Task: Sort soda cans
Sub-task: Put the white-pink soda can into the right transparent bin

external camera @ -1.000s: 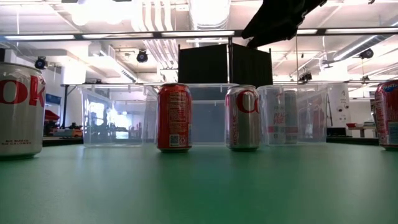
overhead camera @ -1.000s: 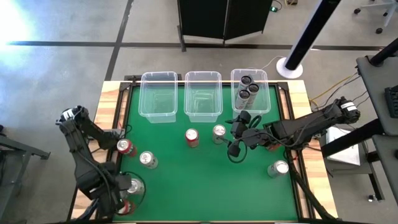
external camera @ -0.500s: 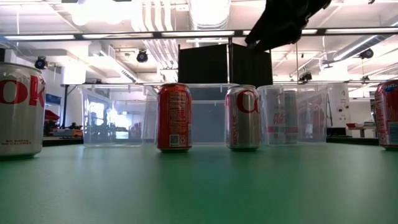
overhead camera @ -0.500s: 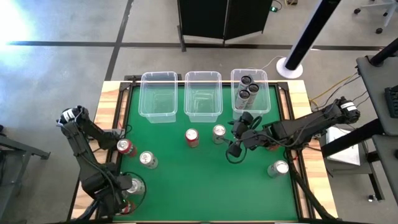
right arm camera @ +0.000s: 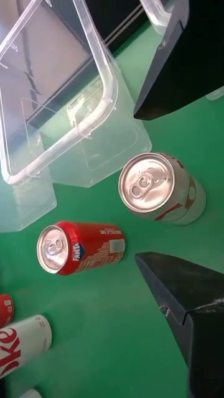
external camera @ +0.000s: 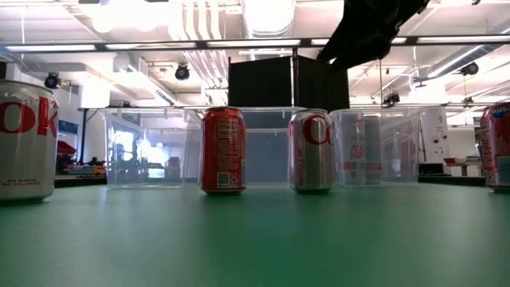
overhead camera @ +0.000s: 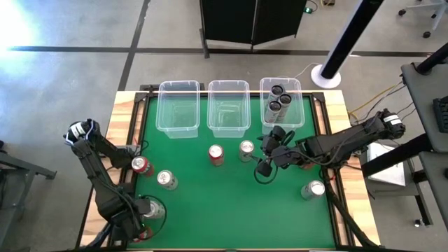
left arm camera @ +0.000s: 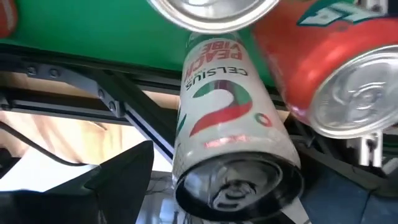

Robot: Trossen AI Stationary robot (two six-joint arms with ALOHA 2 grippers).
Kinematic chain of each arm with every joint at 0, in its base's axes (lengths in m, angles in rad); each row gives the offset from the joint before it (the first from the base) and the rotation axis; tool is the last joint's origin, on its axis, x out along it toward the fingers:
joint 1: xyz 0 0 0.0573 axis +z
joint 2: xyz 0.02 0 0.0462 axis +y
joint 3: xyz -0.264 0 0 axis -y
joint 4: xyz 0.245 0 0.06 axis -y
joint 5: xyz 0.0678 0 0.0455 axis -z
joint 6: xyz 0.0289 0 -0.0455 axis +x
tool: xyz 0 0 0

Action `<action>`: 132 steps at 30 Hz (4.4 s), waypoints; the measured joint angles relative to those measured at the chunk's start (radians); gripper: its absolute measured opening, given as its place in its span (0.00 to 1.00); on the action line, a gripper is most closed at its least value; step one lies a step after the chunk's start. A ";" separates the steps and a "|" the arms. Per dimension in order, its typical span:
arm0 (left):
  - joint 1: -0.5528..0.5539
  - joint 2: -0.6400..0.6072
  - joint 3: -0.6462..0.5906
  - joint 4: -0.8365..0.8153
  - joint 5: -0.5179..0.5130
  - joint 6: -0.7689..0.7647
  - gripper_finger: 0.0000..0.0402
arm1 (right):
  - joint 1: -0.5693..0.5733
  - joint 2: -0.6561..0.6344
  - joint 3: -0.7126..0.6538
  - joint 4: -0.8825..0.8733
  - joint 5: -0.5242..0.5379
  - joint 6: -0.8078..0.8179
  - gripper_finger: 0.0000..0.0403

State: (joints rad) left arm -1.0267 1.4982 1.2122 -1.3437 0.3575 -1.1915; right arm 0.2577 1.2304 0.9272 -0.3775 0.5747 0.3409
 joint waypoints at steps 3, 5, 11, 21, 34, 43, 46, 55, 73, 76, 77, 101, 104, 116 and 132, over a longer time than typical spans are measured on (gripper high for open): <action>0.000 0.000 -0.005 -0.001 -0.001 0.004 0.78 | 0.000 0.000 0.000 0.000 0.000 0.000 0.90; 0.000 0.000 -0.001 -0.004 -0.003 0.004 0.73 | 0.000 0.000 0.000 0.000 0.000 0.000 0.90; 0.001 0.000 0.017 -0.034 -0.013 -0.015 0.59 | 0.000 0.000 0.000 0.001 0.000 0.000 0.90; 0.019 -0.032 0.153 -0.232 -0.177 -0.109 0.59 | 0.000 0.000 0.000 0.020 0.000 0.000 0.90; 0.069 -0.087 0.056 -0.226 -0.267 -0.180 0.59 | 0.000 0.000 0.000 0.020 -0.002 0.000 0.90; 0.164 -0.092 0.036 -0.227 -0.319 -0.081 0.59 | 0.000 0.000 0.000 0.020 -0.002 0.000 0.89; 0.213 -0.092 0.038 -0.228 -0.313 -0.007 0.59 | 0.000 0.000 0.000 0.020 -0.002 0.000 0.89; 0.332 -0.092 0.037 -0.211 -0.256 0.150 0.59 | 0.000 0.000 0.000 0.015 -0.006 0.004 0.89; 0.547 0.018 0.098 0.012 -0.166 0.352 0.59 | -0.001 0.000 0.000 0.016 -0.028 0.000 0.89; 0.569 0.088 0.158 0.012 -0.166 0.449 0.59 | -0.002 0.000 0.000 0.015 -0.028 -0.002 0.89; 0.576 0.115 0.184 0.009 -0.166 0.481 0.59 | -0.002 0.000 0.000 0.016 -0.028 -0.003 0.89; 0.750 0.658 0.959 -0.234 -0.244 1.165 0.60 | 0.000 -0.082 0.000 -0.036 -0.139 0.044 0.90; 0.767 0.693 1.005 -0.222 -0.218 1.205 0.60 | 0.000 -0.083 0.001 -0.037 -0.141 0.045 0.90; 0.777 0.727 1.016 -0.227 -0.219 1.149 0.60 | 0.000 -0.077 0.001 -0.037 -0.142 0.043 0.90; 0.771 0.614 0.849 -0.226 -0.244 1.078 0.60 | 0.000 -0.077 0.001 -0.038 -0.138 0.053 0.89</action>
State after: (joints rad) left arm -0.2554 2.1118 2.0608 -1.5702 0.1138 -0.1139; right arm 0.2577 1.1534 0.9279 -0.4153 0.4367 0.3935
